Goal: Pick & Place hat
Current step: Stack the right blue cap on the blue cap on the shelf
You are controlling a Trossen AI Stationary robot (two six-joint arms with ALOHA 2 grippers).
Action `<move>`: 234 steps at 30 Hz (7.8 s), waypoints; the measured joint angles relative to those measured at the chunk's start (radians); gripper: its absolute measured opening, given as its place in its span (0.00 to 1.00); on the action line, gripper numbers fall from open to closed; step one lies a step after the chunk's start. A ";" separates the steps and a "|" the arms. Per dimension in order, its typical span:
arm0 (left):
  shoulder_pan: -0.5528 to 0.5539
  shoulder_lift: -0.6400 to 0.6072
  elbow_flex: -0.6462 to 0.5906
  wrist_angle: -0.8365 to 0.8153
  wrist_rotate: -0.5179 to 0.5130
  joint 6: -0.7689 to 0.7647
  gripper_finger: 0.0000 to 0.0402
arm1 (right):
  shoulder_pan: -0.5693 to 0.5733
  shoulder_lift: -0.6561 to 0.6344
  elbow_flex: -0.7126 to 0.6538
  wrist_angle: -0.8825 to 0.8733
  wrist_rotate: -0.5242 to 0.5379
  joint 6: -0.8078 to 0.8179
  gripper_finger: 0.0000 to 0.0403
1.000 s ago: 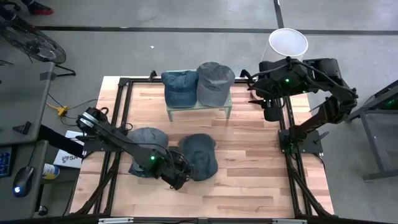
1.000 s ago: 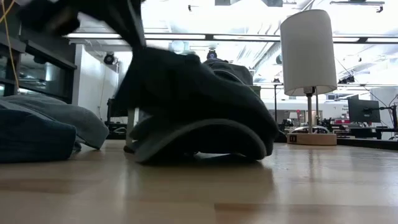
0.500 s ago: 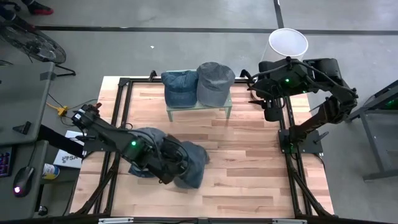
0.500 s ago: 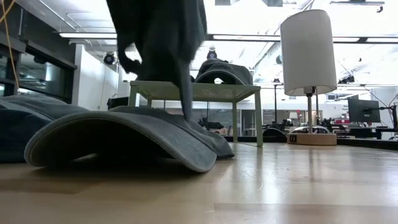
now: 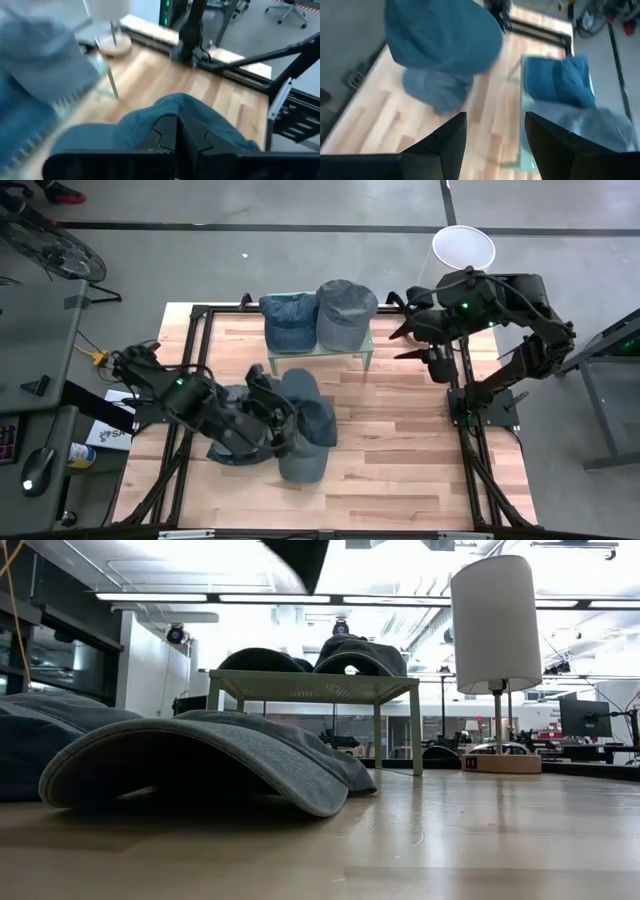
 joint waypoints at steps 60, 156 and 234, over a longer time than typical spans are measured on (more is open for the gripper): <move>0.543 0.001 0.265 0.255 0.608 0.720 0.00 | 0.001 0.152 0.000 0.368 0.007 -0.189 0.02; 0.543 0.079 0.258 0.471 0.132 0.177 0.50 | 0.026 0.148 0.000 0.616 0.894 -0.032 0.00; 0.868 -0.062 0.259 -0.130 1.154 0.538 0.00 | 0.000 0.037 0.000 0.342 0.446 0.030 0.46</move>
